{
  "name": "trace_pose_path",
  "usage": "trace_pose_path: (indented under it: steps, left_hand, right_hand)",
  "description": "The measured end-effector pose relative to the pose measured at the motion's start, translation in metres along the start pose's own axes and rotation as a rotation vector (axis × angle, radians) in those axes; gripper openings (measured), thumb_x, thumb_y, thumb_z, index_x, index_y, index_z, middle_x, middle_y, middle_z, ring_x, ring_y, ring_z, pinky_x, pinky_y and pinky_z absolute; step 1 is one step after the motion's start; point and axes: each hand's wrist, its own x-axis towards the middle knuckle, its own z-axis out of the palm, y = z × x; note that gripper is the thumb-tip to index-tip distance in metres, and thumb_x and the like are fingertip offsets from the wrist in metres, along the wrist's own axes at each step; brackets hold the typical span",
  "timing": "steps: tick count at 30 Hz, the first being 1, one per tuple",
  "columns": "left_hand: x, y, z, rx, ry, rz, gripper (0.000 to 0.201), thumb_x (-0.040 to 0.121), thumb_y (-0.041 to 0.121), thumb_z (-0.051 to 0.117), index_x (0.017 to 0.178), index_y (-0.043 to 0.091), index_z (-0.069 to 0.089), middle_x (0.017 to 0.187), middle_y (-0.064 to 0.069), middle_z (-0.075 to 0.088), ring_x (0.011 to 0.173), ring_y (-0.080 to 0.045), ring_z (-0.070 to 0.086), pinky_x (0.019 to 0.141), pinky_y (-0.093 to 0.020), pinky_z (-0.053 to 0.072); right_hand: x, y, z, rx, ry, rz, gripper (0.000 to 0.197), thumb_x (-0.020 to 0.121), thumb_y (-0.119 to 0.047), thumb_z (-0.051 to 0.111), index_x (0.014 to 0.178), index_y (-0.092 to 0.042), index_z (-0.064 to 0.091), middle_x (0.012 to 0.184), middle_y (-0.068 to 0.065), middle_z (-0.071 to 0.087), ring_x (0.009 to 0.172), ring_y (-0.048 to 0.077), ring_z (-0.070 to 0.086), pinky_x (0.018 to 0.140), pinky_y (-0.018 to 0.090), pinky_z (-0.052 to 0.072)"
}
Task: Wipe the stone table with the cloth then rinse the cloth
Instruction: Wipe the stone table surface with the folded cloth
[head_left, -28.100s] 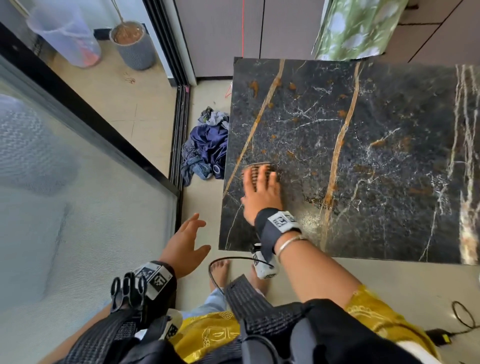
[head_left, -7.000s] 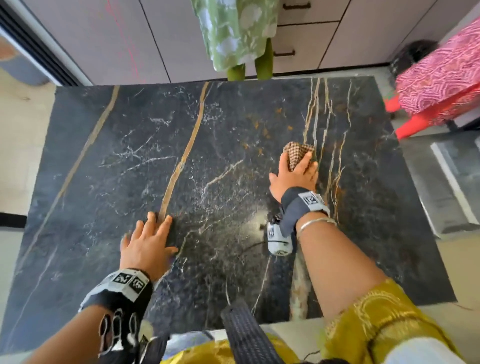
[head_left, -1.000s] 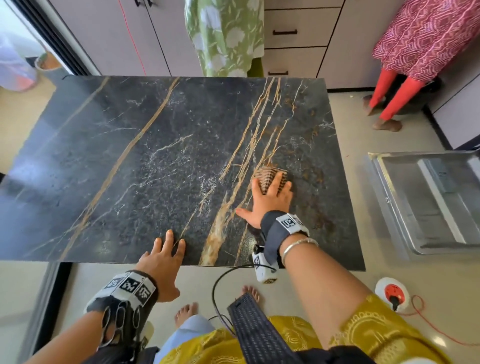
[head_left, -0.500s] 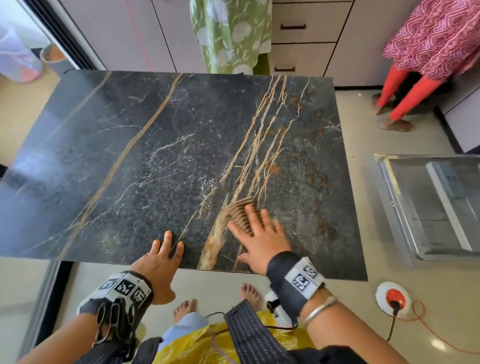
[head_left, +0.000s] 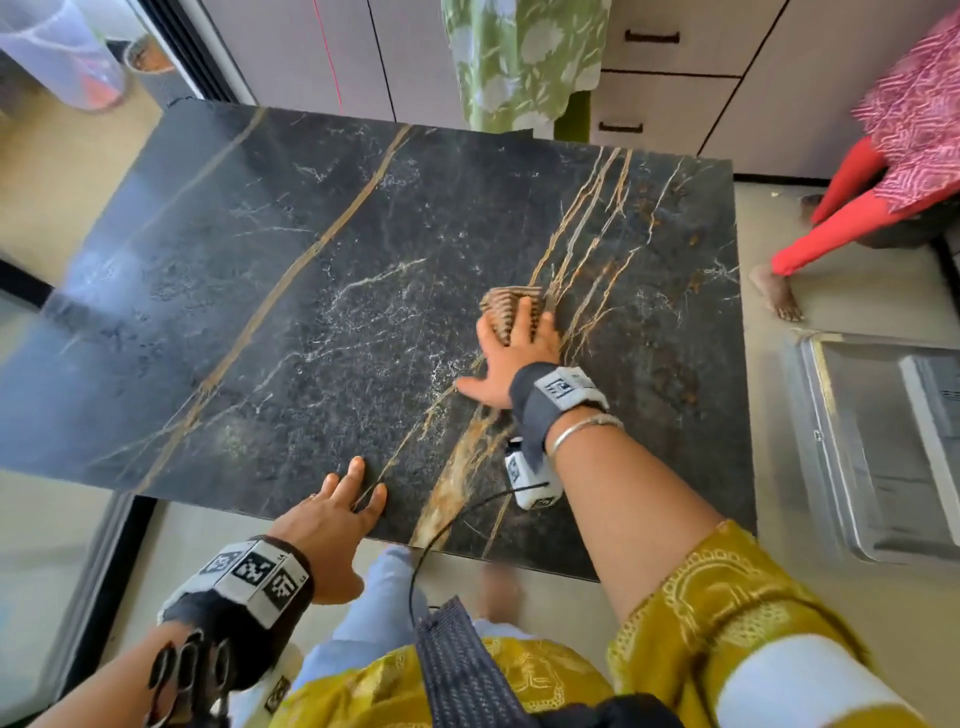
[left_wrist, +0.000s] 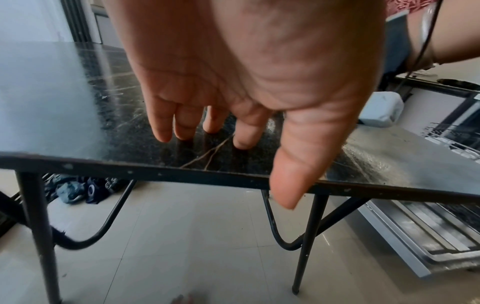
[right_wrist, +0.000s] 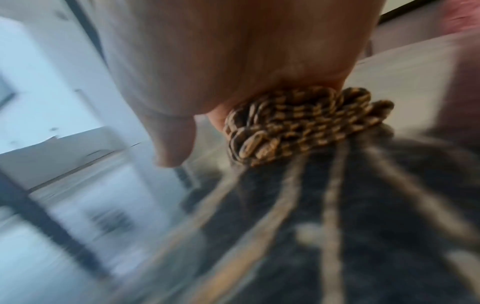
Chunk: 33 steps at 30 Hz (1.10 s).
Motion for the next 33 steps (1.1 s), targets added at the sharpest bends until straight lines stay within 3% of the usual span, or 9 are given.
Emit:
trace_pose_path:
  steps: [4,6,8,11,15,18,23,29,33]
  left_hand:
    - [0.006,-0.009,-0.017,0.004,0.015,0.023,0.076,0.084,0.044,0.05,0.148,0.027,0.013,0.155,-0.013,0.003,0.132,-0.029,0.04,0.105,-0.032,0.038]
    - [0.008,-0.013,-0.027,-0.022,0.034,0.05,0.061,0.083,0.048,0.05,0.14,0.03,0.034,0.14,-0.007,0.027,0.112,-0.027,0.055,0.095,-0.033,0.045]
    - [0.013,-0.016,-0.035,-0.062,0.031,0.072,0.052,0.083,0.05,0.049,0.131,0.032,0.044,0.126,-0.003,0.037,0.105,-0.025,0.057,0.091,-0.033,0.047]
    - [0.021,-0.028,-0.044,-0.159,0.04,0.061,0.054,0.082,0.05,0.052,0.132,0.032,0.043,0.117,-0.003,0.044,0.106,-0.025,0.057,0.09,-0.035,0.047]
    - [0.032,-0.053,-0.059,-0.285,0.155,-0.005,0.062,0.082,0.048,0.056,0.139,0.031,0.038,0.128,-0.003,0.045,0.116,-0.023,0.052,0.099,-0.033,0.043]
    - [0.036,-0.073,-0.074,-0.457,0.337,-0.026,0.058,0.083,0.038,0.063,0.136,0.022,0.044,0.13,-0.007,0.045,0.112,-0.024,0.053,0.098,-0.03,0.043]
    - [0.053,-0.099,-0.102,-0.605,0.696,-0.083,0.043,0.08,0.016,0.069,0.121,0.008,0.058,0.118,-0.018,0.052,0.1,-0.038,0.057,0.089,-0.044,0.047]
    - [0.105,-0.08,-0.142,-0.461,0.654,0.047,0.055,0.08,0.024,0.067,0.131,0.013,0.048,0.129,-0.014,0.046,0.117,-0.035,0.046,0.098,-0.047,0.042]
    - [0.133,-0.066,-0.154,-0.282,0.518,0.067,0.092,0.077,0.028,0.069,0.147,0.029,0.01,0.151,-0.01,0.02,0.135,-0.034,0.027,0.106,-0.048,0.035]
  right_hand:
    - [-0.026,-0.058,0.032,-0.163,-0.064,-0.254,0.107,0.069,-0.074,0.056,0.149,-0.032,-0.002,0.152,0.02,-0.026,0.137,0.052,-0.018,0.114,0.06,0.0]
    - [-0.049,-0.072,0.053,-0.164,-0.077,-0.319,0.098,0.076,-0.065,0.058,0.148,-0.033,0.0,0.153,0.019,-0.025,0.138,0.05,-0.017,0.114,0.059,0.001]
    - [-0.065,-0.064,0.066,-0.109,-0.073,-0.32,0.079,0.088,-0.052,0.051,0.148,-0.038,0.002,0.154,0.012,-0.026,0.14,0.046,-0.016,0.114,0.057,-0.002]
    - [-0.075,-0.027,0.064,-0.02,-0.029,-0.18,0.066,0.096,-0.038,0.04,0.145,-0.045,-0.003,0.154,0.009,-0.028,0.141,0.042,-0.018,0.113,0.055,-0.007]
    - [-0.058,0.027,0.043,0.027,0.038,0.11,0.062,0.097,-0.045,0.03,0.144,-0.046,-0.009,0.153,0.014,-0.028,0.141,0.043,-0.015,0.115,0.052,-0.005]
    - [-0.024,0.05,0.015,0.059,0.071,0.278,0.063,0.096,-0.047,0.032,0.147,-0.039,-0.004,0.153,0.017,-0.025,0.141,0.046,-0.01,0.117,0.052,0.001]
    - [0.03,0.038,-0.017,0.102,0.072,0.421,0.068,0.094,-0.05,0.039,0.148,-0.035,0.0,0.153,0.017,-0.026,0.139,0.05,-0.011,0.115,0.055,0.001]
    - [0.027,0.005,-0.009,-0.016,0.002,0.033,0.065,0.096,-0.042,0.035,0.147,-0.038,-0.005,0.152,0.015,-0.029,0.139,0.048,-0.018,0.115,0.054,-0.004]
    - [0.007,0.009,0.008,-0.028,0.059,0.056,0.061,0.099,-0.037,0.029,0.147,-0.037,-0.008,0.154,0.013,-0.025,0.142,0.042,-0.015,0.115,0.05,-0.009]
